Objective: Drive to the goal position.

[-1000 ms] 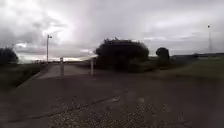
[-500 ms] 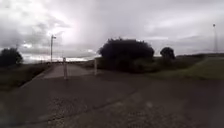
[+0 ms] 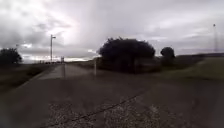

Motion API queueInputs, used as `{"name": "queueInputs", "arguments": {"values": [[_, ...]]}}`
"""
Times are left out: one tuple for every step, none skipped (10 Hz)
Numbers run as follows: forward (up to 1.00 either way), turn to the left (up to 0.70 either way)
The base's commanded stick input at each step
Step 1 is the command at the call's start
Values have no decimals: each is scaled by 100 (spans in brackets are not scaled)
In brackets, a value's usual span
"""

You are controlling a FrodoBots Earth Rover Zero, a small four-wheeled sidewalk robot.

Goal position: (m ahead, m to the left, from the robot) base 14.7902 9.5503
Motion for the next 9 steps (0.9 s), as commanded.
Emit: {"name": "queueInputs", "arguments": {"values": [[50,0],[50,0],[50,0],[50,2],[50,27],[50,50],[50,50],[50,50],[50,50]]}}
